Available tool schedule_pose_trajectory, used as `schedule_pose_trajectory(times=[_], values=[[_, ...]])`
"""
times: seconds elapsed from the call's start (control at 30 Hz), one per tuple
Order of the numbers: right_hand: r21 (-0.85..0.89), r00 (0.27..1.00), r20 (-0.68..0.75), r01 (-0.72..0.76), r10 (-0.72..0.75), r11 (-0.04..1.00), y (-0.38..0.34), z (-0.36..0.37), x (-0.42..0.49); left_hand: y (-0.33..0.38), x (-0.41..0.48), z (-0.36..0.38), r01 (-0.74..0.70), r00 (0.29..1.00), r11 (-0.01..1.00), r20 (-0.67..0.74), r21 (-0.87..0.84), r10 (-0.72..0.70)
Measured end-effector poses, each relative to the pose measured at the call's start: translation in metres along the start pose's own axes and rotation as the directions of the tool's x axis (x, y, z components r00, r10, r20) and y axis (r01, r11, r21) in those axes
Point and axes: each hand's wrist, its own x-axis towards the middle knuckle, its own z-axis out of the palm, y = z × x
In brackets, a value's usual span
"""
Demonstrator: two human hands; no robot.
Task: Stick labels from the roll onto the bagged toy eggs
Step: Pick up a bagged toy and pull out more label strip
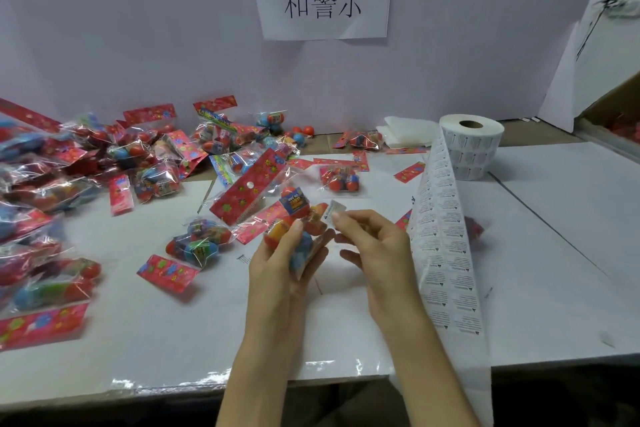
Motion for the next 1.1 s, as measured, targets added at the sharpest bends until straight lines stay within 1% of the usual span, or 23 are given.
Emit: schedule_pose_trajectory(times=[0.13,0.27,0.47,0.8,1.1], values=[[0.003,1.000,-0.018,-0.012,0.012,1.000,0.001,0.005,-0.003,-0.001,0.001,0.000,-0.002,1.000,1.000,-0.004,-0.015,0.002],[-0.014,0.999,-0.031,0.017,-0.018,1.000,0.002,0.009,-0.006,0.000,0.000,0.001,-0.023,1.000,0.999,-0.002,-0.033,0.023],[-0.016,0.998,-0.049,0.044,-0.045,0.999,0.006,0.011,-0.005,0.002,-0.001,0.002,-0.011,1.000,0.999,-0.009,-0.034,0.010],[0.004,0.995,-0.063,0.082,-0.081,0.997,0.010,0.013,-0.003,0.000,-0.002,0.003,-0.016,1.000,1.000,0.007,-0.016,0.017],[-0.023,0.984,-0.102,0.141,-0.143,0.990,0.013,0.014,-0.003,-0.001,0.000,0.003,-0.043,0.999,0.999,0.025,0.007,0.042]])
